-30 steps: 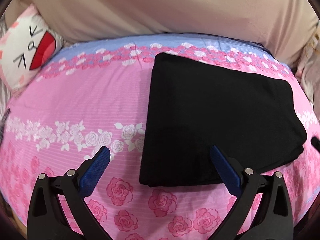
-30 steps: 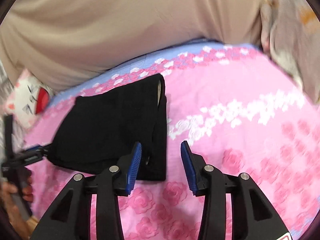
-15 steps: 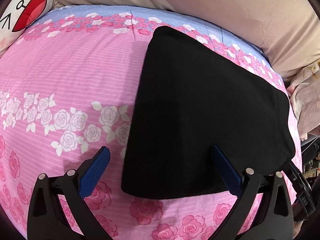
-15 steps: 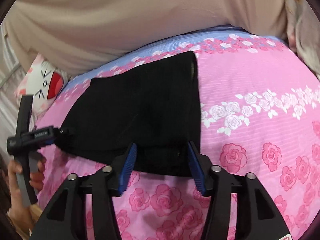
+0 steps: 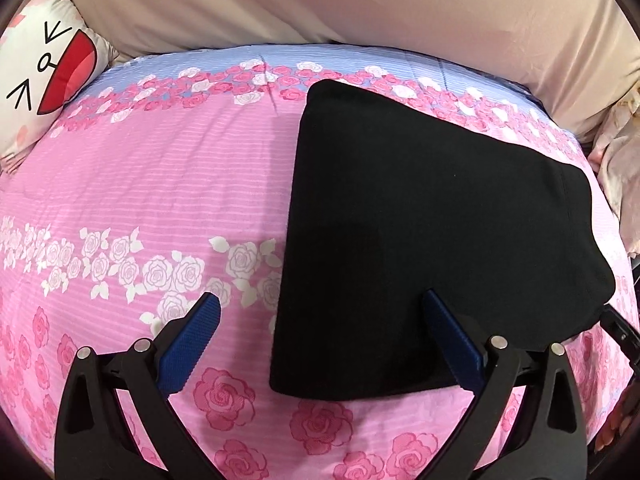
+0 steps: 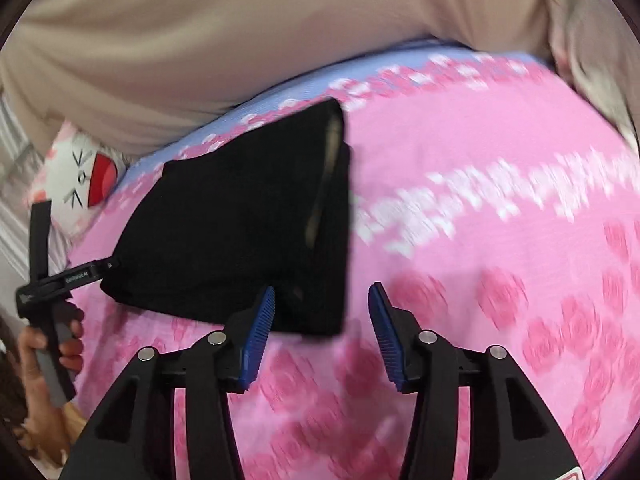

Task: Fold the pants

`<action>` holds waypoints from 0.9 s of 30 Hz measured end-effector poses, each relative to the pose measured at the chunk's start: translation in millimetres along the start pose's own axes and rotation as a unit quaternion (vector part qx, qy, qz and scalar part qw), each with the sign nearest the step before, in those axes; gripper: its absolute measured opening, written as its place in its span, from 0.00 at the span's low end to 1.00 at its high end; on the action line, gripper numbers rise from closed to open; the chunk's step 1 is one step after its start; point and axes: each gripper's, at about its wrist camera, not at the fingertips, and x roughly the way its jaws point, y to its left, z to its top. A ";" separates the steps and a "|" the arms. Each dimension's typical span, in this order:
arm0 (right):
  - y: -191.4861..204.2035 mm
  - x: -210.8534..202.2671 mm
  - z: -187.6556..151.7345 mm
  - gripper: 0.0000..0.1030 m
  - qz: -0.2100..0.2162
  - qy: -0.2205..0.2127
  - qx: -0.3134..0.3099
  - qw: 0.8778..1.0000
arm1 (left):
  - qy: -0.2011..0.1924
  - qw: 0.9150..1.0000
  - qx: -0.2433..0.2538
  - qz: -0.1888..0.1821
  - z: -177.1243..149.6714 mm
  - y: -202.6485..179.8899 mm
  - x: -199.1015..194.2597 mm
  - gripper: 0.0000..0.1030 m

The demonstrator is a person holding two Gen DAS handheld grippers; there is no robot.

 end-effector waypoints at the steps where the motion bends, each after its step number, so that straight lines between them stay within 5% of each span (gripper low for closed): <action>1: 1.3 1.3 -3.1 0.47 -0.002 0.005 -0.006 1.000 | 0.001 1.000 -0.001 -0.001 -0.4 -0.2 2.0 0.96; 8: 32.5 30.9 -1.3 0.46 -0.034 0.004 -0.042 0.999 | 0.017 0.997 -0.051 -0.059 -4.8 3.5 17.2 0.96; 9: 36.7 32.2 2.5 0.27 -0.026 0.003 -0.042 0.999 | 0.022 0.995 -0.056 -0.074 -4.6 5.5 20.0 0.93; 10: 40.8 29.4 7.4 0.19 -0.023 -0.005 -0.039 0.999 | 0.015 0.995 -0.053 -0.080 -3.9 6.2 19.4 0.75; 13: 48.9 5.7 18.2 0.14 0.001 -0.032 -0.039 0.999 | 0.010 0.994 -0.048 -0.099 0.4 10.7 3.4 0.40; 15: 44.5 -22.7 23.2 0.12 0.023 -0.050 -0.024 0.998 | 0.013 0.992 -0.046 -0.117 1.3 16.5 -8.1 0.34; 16: 42.6 -32.6 23.1 0.02 0.015 -0.053 -0.025 0.998 | 0.017 0.991 -0.045 -0.125 0.4 17.7 -12.4 0.32; 19: 19.0 -51.2 10.9 0.00 -0.044 -0.043 -0.015 0.998 | 0.032 0.991 -0.015 -0.131 -17.0 8.1 -31.0 0.32; 22: -25.1 -48.2 -12.7 0.00 -0.129 -0.014 0.017 0.991 | 0.031 0.994 0.023 -0.099 -42.8 -8.3 -36.0 0.37; 24: -41.5 -52.6 -22.0 0.10 -0.103 -0.022 0.063 0.992 | 0.019 0.997 0.014 -0.078 -49.7 -5.7 -35.2 0.47; 26: -38.0 -54.1 -20.9 0.11 -0.067 -0.030 0.068 0.995 | 0.003 0.999 -0.001 -0.040 -46.3 -0.6 -34.5 0.80; 27: -30.9 -51.9 -18.5 0.21 -0.054 -0.029 0.056 0.997 | -0.005 1.000 -0.004 -0.021 -43.2 1.6 -33.9 0.85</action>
